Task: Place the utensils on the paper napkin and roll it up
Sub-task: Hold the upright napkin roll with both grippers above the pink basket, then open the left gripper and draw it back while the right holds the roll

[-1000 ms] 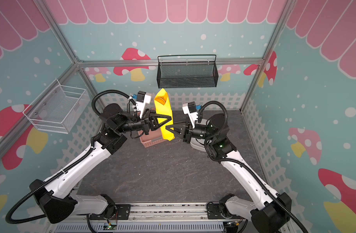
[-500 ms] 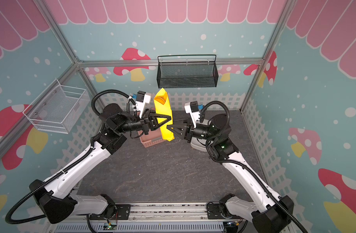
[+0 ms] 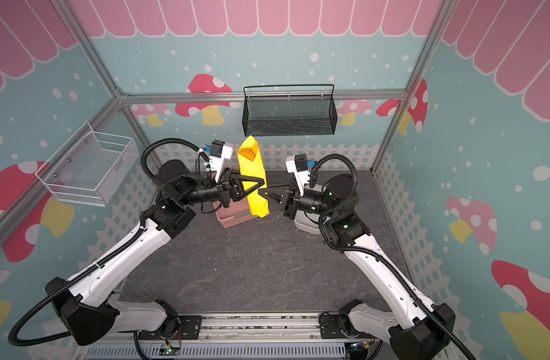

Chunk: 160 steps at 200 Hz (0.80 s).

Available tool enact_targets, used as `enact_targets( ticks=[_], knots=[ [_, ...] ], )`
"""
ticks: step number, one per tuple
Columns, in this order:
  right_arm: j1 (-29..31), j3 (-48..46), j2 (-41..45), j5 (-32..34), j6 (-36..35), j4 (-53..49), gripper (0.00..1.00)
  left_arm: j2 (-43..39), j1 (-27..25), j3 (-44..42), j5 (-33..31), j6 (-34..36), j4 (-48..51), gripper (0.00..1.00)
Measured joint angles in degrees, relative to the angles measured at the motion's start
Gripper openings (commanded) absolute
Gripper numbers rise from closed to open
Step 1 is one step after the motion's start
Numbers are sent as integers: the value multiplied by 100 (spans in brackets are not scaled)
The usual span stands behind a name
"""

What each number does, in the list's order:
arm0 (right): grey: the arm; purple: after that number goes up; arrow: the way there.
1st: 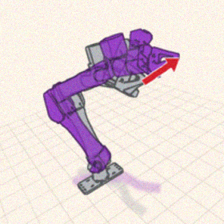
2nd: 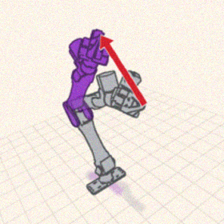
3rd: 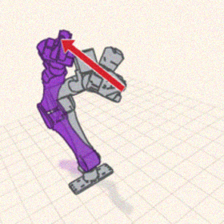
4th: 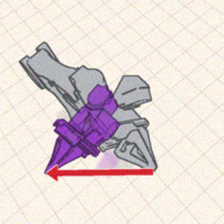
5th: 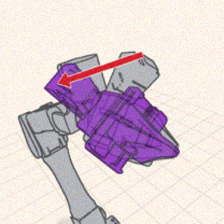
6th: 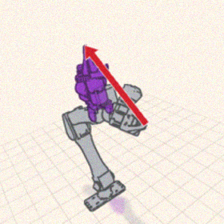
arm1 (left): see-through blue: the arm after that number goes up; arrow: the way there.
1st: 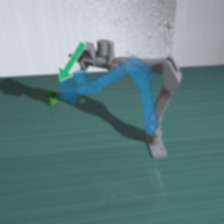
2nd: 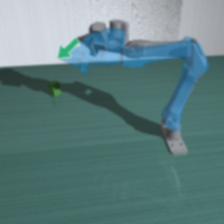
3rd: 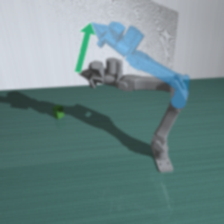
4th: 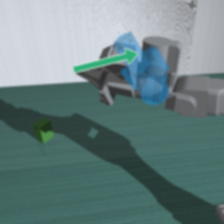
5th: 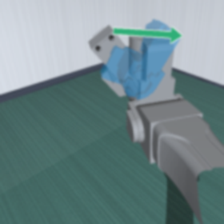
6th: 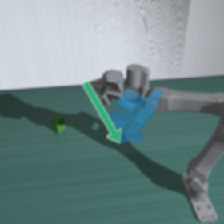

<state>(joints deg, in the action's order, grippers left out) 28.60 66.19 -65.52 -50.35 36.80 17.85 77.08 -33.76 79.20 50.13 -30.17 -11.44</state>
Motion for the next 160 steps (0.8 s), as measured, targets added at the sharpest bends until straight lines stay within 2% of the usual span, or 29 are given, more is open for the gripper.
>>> enact_targets(
  ticks=[16, 29, 65, 93, 160],
  knots=[
    [0, 0, 0, 17, 33, -26, 0, 0, 0, 0, -11, 4, 2, 15],
    [0, 0, 0, 44, 20, -28, 0, -2, 0, 0, -39, 13, 9, 23],
    [0, 0, 4, 155, -52, -111, 0, -85, 4, -57, -146, 7, 31, 35],
    [0, 0, 39, 319, -155, -302, 0, -240, 61, -153, -356, 50, 125, 40],
    [-131, 0, 63, 859, -457, -927, 0, -861, 695, -813, -1152, 70, 634, 40]
  ],
)
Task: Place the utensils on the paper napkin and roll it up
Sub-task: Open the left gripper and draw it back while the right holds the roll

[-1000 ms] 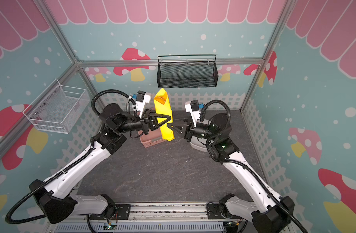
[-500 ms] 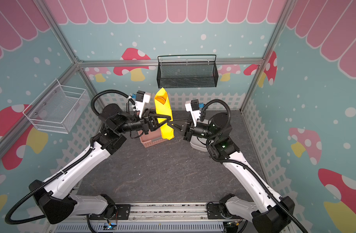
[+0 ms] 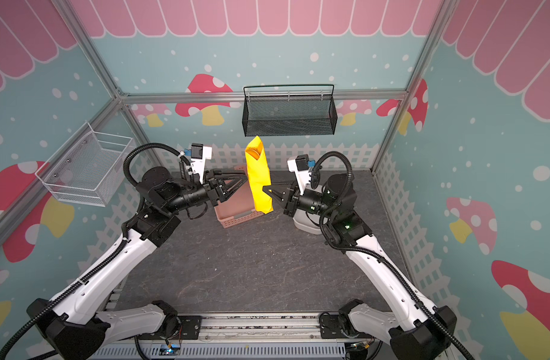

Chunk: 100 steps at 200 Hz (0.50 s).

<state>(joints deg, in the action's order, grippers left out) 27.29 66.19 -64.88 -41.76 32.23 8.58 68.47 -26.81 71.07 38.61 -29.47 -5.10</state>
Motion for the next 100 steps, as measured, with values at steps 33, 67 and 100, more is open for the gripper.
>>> enact_targets(
  ticks=[33, 67, 100],
  knots=[
    [-149, 0, -103, 127, -33, -109, 0, -251, 400, -282, -225, 107, 516, 40],
    [-350, 0, -299, 245, -4, -262, 0, -404, 1220, -470, -245, 103, 977, 40],
    [-575, -17, -511, 341, 120, -389, 0, -514, 1694, -684, -402, 354, 1591, 41]
  ],
)
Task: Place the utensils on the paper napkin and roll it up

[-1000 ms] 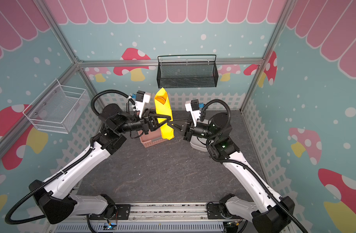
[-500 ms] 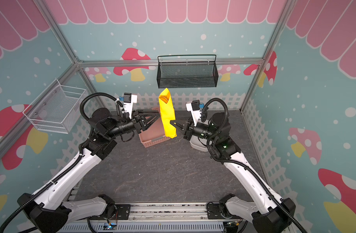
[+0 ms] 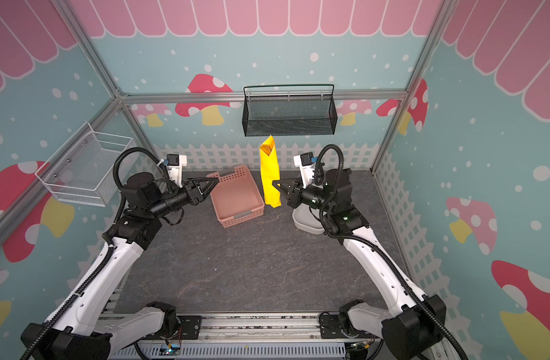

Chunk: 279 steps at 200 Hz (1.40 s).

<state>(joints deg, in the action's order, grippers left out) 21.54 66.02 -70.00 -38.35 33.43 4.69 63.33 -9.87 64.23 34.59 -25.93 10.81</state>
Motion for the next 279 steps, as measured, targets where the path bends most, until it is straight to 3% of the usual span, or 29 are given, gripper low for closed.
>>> enact_targets(
  ticks=[101, 236, 279],
  knots=[
    [-850, -337, -1196, 138, 535, -52, 0, -50, 317, -763, -1060, 1102, 719, 44],
    [-2094, -688, -2664, -33, 885, -46, 0, -35, 505, -894, -1102, 1185, 717, 44],
    [-2229, -673, -3130, -184, 885, -37, 0, -35, 529, -896, -1099, 1185, 717, 44]
  ],
)
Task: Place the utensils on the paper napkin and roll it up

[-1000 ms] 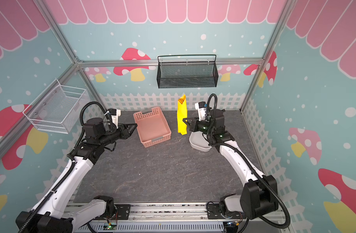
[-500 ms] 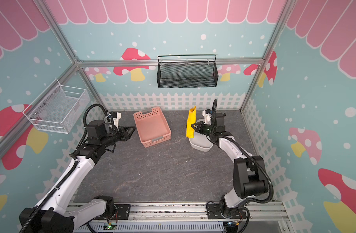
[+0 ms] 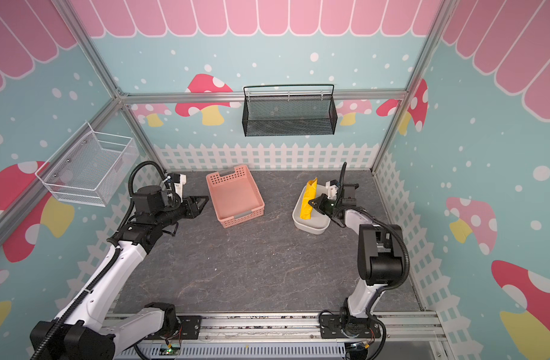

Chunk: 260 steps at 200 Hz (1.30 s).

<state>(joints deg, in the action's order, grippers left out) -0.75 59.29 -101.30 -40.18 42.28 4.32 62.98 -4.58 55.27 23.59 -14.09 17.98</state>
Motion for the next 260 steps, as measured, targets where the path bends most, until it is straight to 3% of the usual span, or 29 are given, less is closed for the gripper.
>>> enact_targets(
  ticks=[165, 260],
  knots=[
    [0, 433, -1499, -118, 973, 662, 0, 4, 42, -2, 26, -4, 0, 44],
    [2, 986, -1829, 46, 879, 85, 0, 120, 173, -2, 155, -59, 0, 44]
  ],
)
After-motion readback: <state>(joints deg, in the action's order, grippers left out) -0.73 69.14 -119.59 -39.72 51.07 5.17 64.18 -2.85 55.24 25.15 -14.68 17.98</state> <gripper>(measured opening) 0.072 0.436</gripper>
